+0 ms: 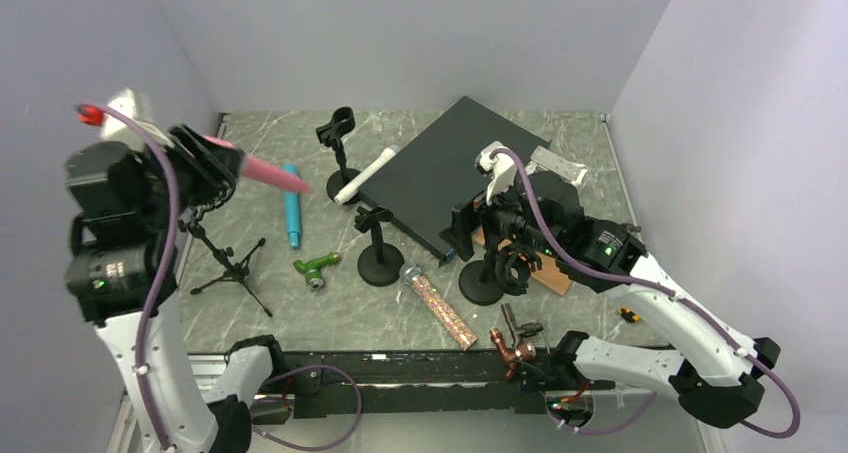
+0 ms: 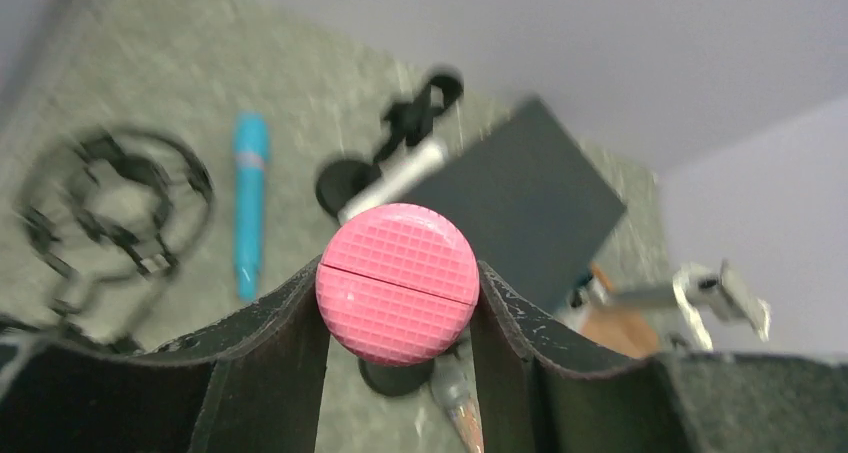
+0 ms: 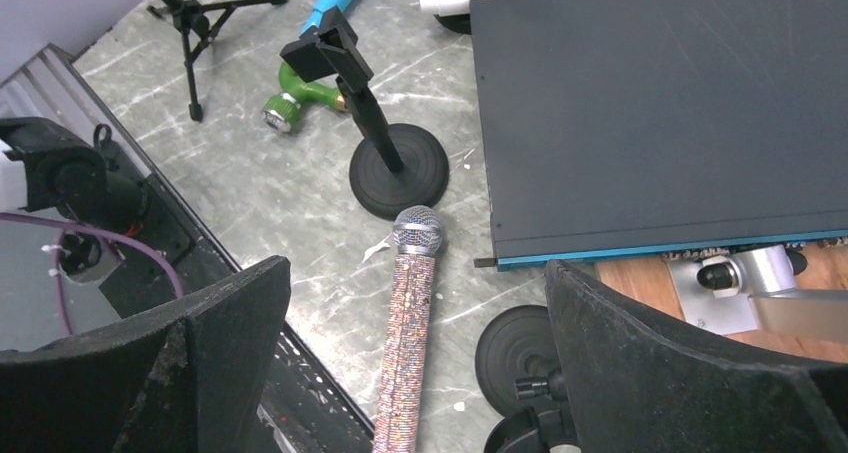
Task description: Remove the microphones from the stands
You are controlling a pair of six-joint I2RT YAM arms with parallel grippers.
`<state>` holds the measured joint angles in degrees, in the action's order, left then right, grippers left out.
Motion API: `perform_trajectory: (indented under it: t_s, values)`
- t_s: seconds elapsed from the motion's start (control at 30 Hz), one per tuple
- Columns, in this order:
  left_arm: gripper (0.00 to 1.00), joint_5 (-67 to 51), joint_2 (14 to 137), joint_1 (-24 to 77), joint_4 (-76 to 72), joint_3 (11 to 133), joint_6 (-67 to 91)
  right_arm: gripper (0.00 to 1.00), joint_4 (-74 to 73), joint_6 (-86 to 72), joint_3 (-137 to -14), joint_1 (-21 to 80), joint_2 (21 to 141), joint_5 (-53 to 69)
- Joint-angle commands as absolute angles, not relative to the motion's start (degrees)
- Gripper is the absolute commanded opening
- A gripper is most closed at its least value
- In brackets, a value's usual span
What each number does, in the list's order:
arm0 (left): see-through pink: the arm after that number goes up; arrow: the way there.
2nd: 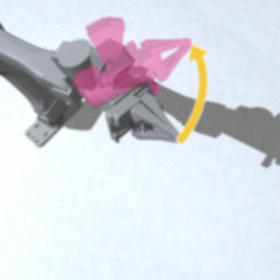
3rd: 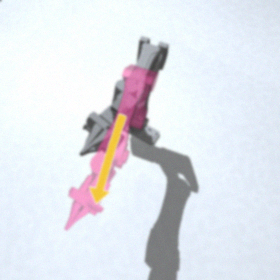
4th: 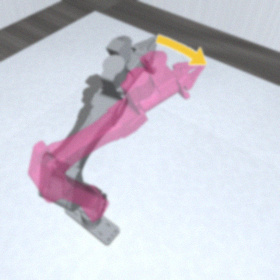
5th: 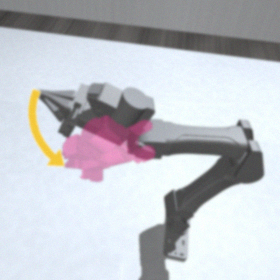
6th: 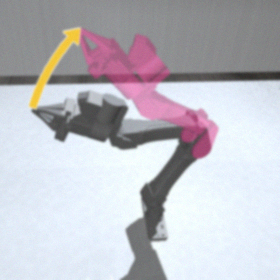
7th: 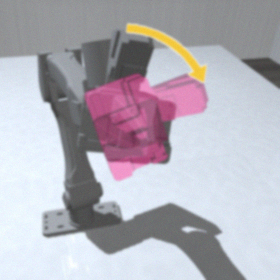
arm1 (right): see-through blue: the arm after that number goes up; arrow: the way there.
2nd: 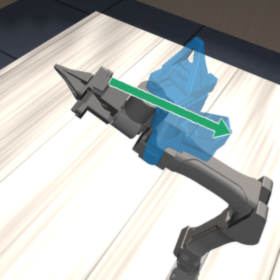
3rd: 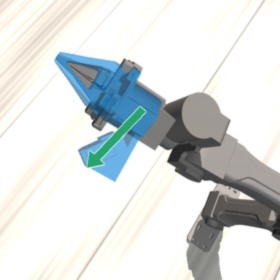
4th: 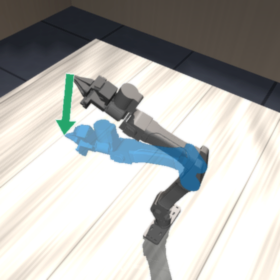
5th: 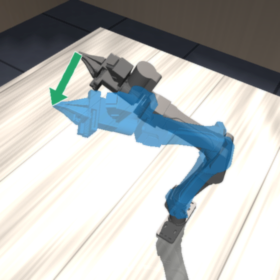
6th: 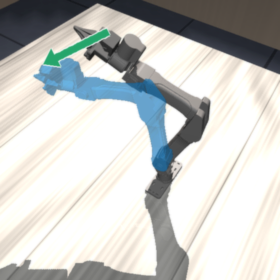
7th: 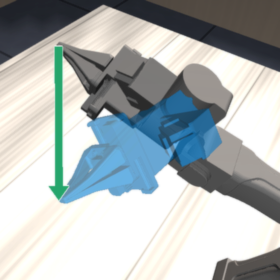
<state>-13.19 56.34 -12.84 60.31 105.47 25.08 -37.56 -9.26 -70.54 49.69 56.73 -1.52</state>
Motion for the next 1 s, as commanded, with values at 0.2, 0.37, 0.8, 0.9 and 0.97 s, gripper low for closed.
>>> perform_trajectory:
  t_s: [0.2,0.37,0.8,0.9,0.97]
  values:
    - [0.00,-16.69,33.93,-3.17,51.08,61.52,48.37,1.00,-36.38,-15.62,-69.70,49.54,52.37,-3.87]
    - [0.00,-11.62,27.66,6.87,47.49,47.62,56.45,1.00,-36.19,-17.42,-69.96,49.58,53.05,-3.46]
    - [0.00,-9.42,42.01,20.91,29.35,30.06,65.86,1.00,-37.53,-19.82,-70.26,49.55,52.10,-4.49]
    - [0.00,-10.62,45.93,20.98,26.47,28.77,65.38,1.00,-37.68,-20.15,-69.92,49.57,51.42,-5.08]
    - [0.00,-11.56,49.21,21.21,24.94,29.23,63.93,1.00,-37.08,-20.56,-68.95,49.57,50.85,-5.35]
